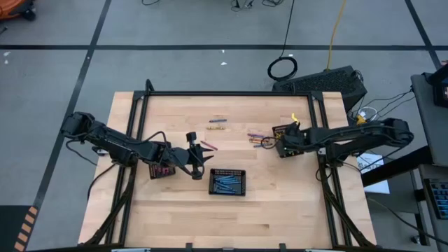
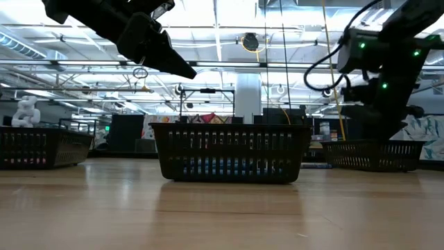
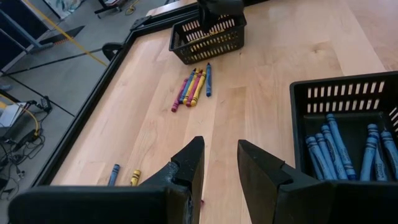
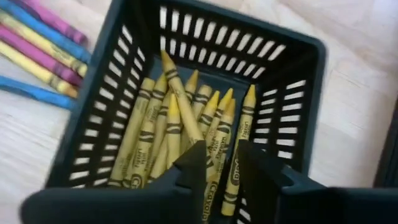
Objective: Sort crayons
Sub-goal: Put the red crayon into the left black basket
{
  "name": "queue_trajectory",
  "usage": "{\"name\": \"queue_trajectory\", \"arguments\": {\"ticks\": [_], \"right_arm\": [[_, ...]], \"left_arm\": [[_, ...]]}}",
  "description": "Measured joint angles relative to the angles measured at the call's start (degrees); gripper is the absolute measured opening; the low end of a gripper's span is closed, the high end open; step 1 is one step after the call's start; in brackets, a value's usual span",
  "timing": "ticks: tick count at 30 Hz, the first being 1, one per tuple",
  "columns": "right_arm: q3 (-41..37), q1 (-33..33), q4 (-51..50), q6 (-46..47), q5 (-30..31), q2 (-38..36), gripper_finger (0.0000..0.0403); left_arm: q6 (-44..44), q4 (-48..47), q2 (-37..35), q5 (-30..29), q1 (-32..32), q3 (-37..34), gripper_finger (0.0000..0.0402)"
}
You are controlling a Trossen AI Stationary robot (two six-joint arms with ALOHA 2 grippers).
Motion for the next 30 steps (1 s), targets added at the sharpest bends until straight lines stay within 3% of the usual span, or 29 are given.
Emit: {"name": "queue_trajectory", "arguments": {"ticks": [7,10,15,23,26,30], "right_arm": [[0.0,-0.6,3.3,-6.2,-5.0,3.8,0.0005],[0.1,-0.6,6.1,-10.8,-8.5,2.4,0.0008],[3.1,-0.6,3.7,-12.6,-8.4,-1.4,0.0007],[7.0,2.7,7.3,-14.1,1.5,-6.5,0.0001],[7.0,5.4,15.9,-16.2,7.4,-5.6,0.0001],[5.5,9.5,36.7,-26.2,10.8,-1.3,0.0001]], "left_arm": [[0.0,0.0,0.0,0.0,0.0,0.0,0.0095],[0.0,0.0,0.0,0.0,0.0,0.0,0.0095],[0.0,0.1,0.0,0.0,0.0,0.0,0.0095],[0.1,0.1,0.0,0.0,0.8,0.0,0.0095],[0.1,0.0,0.0,0.0,1.6,0.0,0.0095],[-0.1,0.0,0.0,0.0,2.5,0.0,0.0095]]}}
